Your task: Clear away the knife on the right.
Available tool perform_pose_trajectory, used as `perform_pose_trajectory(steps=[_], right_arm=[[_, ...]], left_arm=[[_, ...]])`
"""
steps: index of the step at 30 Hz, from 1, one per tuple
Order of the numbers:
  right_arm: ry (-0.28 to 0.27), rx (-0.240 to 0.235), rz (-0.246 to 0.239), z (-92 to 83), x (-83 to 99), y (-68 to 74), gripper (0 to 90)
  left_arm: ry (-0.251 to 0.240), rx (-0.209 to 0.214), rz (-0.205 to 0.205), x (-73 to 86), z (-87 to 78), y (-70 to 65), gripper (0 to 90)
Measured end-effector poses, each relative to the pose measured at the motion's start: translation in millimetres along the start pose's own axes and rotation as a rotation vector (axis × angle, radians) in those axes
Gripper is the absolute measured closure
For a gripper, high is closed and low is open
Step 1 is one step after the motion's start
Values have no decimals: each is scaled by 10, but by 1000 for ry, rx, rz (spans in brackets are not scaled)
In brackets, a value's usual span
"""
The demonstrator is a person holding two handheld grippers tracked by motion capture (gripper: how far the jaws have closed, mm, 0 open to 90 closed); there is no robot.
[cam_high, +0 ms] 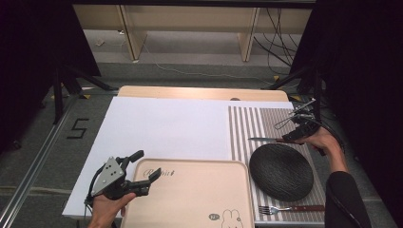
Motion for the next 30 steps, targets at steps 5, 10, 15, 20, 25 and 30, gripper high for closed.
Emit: perform_pose_trajectory(steps=[5, 10, 15, 20, 25, 30], right_arm=[[41, 2, 13, 29, 5, -15, 299], [43, 10, 12, 60, -29, -12, 309], [74, 10, -11, 84, -57, -1, 317], [120, 27, -22, 138, -89, -1, 316], [128, 28, -34, 170, -99, -7, 320], [145, 34, -44, 215, -112, -18, 328]], left_arm=[[-1, 0, 1, 1, 1, -1, 166], [-5, 1, -3, 2, 7, -2, 166], [-2, 1, -2, 3, -1, -2, 166], [-3, 0, 1, 0, -6, 1, 167], [-1, 1, 0, 4, -3, -3, 167], [-1, 0, -1, 3, -5, 4, 169]])
Point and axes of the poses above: each handheld gripper's, and its own axes: z roughly forward along the jaws, x roughly out of its underside, y roughly to its left, the point moved 1 cm from there along z, roughly forward along the jaws, and after that the axes turned 7 degrees about -x, right-handed, at the moved point
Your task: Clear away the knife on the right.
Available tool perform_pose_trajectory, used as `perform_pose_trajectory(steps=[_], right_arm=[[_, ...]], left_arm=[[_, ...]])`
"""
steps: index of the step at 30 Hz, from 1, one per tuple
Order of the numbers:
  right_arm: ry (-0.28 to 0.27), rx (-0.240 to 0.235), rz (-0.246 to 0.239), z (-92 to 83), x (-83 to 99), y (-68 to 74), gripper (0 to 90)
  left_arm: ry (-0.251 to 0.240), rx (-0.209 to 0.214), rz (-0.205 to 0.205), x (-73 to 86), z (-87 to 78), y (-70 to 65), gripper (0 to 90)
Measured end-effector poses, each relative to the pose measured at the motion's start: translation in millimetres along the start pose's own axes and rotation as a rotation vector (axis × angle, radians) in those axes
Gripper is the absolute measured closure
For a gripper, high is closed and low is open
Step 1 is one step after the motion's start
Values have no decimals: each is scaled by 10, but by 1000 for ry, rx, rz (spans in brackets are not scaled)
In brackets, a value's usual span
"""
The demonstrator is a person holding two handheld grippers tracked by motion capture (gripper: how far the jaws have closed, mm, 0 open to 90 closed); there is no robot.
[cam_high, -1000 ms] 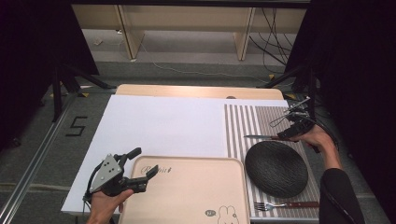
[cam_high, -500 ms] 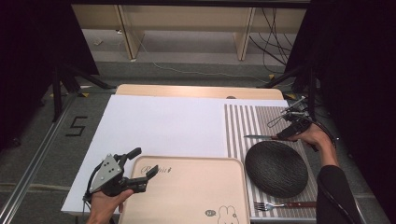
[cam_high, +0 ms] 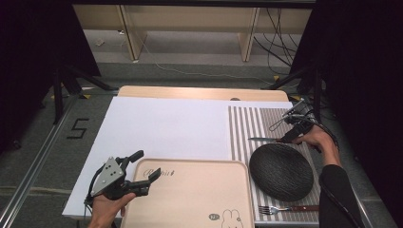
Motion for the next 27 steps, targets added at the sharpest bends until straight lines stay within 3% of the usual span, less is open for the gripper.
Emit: perform_pose_trajectory(steps=[7, 9, 27], right_arm=[[32, 4, 17, 27, -2, -3, 340], [15, 5, 2, 52, 3, -22, 341], [37, 0, 16, 138, 21, -32, 374]], left_arm=[[-3, -5, -4, -4, -6, 11, 170], [-5, -5, -2, -4, -9, 13, 170], [3, -9, 2, 2, 11, 13, 176]])
Point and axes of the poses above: each handheld gripper's, and its own axes: z roughly forward along the jaws, x roughly out of its underside, y roughly to its left, the point moved 1 cm from there along z, roughly forward along the jaws, and after that the axes turned 7 degrees about -x, right-handed, at the moved point
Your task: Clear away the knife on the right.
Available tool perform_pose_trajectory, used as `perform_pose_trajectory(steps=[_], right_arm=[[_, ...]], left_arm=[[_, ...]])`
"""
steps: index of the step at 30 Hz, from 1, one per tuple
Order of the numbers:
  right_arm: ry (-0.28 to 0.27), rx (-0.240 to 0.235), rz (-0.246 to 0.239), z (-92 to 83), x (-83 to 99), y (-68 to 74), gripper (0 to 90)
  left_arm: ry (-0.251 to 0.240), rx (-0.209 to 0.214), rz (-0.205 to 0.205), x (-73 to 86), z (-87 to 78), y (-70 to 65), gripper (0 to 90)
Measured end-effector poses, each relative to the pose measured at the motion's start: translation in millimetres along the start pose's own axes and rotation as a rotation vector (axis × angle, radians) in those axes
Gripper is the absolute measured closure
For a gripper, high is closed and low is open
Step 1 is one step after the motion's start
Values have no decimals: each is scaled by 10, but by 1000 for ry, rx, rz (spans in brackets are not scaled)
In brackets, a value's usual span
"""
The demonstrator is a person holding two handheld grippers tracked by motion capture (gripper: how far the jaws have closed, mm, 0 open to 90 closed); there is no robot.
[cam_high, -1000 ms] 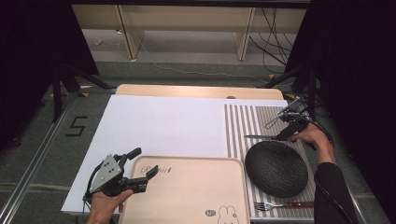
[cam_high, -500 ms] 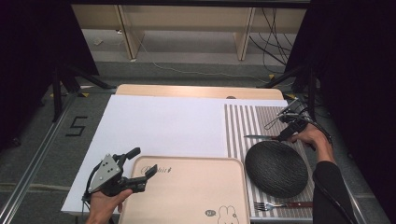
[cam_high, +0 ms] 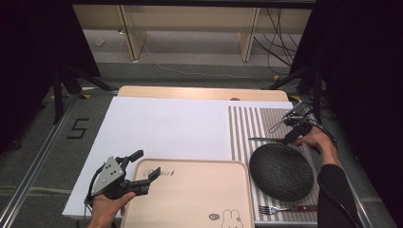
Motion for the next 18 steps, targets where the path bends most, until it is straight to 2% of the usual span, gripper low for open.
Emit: perform_pose_trajectory(steps=[2, 7, 8, 10, 11, 12, 14, 15, 18], right_arm=[[18, -3, 7, 0, 0, -2, 386], [14, -3, 9, 3, 3, 4, 389], [6, -7, -18, 5, 6, -9, 391], [9, 4, -6, 15, -2, 15, 391], [14, -11, -12, 3, -4, 10, 390], [2, -5, -7, 15, -6, 16, 390], [13, -14, -14, 8, -17, 16, 395], [29, -2, -6, 7, -27, 27, 397], [31, -3, -8, 8, -30, 28, 394]], left_arm=[[1, 0, 1, 2, 1, 0, 176], [4, -3, 0, 5, 5, 2, 177], [5, -2, 0, 6, 6, 2, 177], [6, -2, 2, 7, 6, 1, 177], [5, -2, 1, 6, 6, 1, 177], [5, -3, 1, 6, 5, 2, 177], [6, -4, 0, 8, 6, 5, 178], [6, -5, -2, 9, 7, 5, 178], [-2, 2, -1, 14, 16, 7, 178]])
Point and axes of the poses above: each handheld gripper's, and its own axes: z roughly forward along the jaws, x roughly out of its underside, y roughly to its left, the point moved 1 cm from there along z, roughly forward along the jaws, and after that the axes turned 7 degrees about -x, right-handed, at the moved point
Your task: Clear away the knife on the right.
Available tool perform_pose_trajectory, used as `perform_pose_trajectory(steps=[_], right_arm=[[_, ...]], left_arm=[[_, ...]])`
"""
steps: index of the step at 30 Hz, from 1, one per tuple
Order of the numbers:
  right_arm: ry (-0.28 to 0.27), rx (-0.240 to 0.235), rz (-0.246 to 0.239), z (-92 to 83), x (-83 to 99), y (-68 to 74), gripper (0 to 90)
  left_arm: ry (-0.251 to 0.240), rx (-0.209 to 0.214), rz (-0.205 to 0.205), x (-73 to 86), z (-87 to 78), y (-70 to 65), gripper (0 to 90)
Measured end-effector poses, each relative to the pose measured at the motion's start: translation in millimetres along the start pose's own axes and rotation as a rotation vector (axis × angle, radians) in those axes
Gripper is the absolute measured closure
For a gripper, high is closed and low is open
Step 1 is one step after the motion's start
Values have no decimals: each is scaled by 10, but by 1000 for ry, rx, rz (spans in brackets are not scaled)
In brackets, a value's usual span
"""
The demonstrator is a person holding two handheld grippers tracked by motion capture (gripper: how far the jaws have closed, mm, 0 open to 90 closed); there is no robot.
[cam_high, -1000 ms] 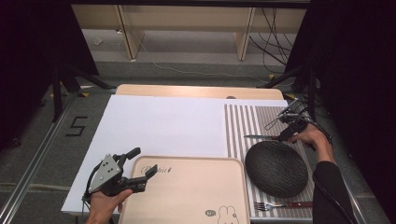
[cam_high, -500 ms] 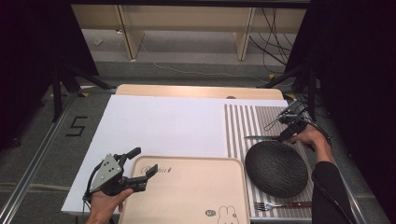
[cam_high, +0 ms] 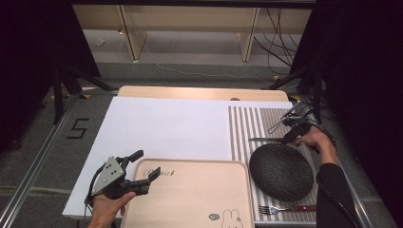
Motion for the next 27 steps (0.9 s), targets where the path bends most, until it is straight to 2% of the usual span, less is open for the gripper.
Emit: perform_pose_trajectory(steps=[2, 6, 7, 9, 12, 13, 16, 20, 22, 23, 24, 25, 27], right_arm=[[-24, -6, -20, 16, -2, -15, 382], [-15, -13, -11, 45, -19, -8, 407], [-21, -13, -27, 47, -16, -19, 425], [-10, -23, -9, 35, -16, -2, 432], [-8, -17, -16, 36, -23, 10, 454], [-1, -18, -46, 28, -34, 0, 474], [5, -17, -32, 30, -32, 30, 484], [-3, -16, -43, 35, -35, 38, 506], [-2, -8, -82, 39, -39, 27, 533], [17, -21, -51, 22, -42, 54, 542], [18, -18, -57, 22, -45, 63, 555], [15, -11, -83, 29, -46, 59, 565], [18, -12, -70, 30, -53, 84, 575]], left_arm=[[11, -6, 1, -5, -11, -2, 178], [10, -8, 3, -4, -17, 3, 179], [11, -9, 0, -2, -18, 3, 179], [12, -10, -1, 1, -18, 6, 179], [11, -11, -4, 0, -19, 5, 179], [11, -11, -4, -1, -19, 3, 180], [13, -11, -1, 1, -17, 2, 180], [12, -11, -2, 2, -19, 2, 181], [13, -11, -2, 3, -20, 4, 181], [14, -11, -2, 4, -20, 4, 181], [13, -11, -2, 4, -20, 4, 181], [13, -11, -2, 4, -20, 3, 180], [12, -11, -4, 3, -21, 0, 181]])
Point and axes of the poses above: each handheld gripper's, and its own axes: z roughly forward along the jaws, x roughly out of its underside, y roughly to its left, the point moved 1 cm from there along z, roughly forward along the jaws, and after that the axes turned 7 degrees about -x, right-handed, at the moved point
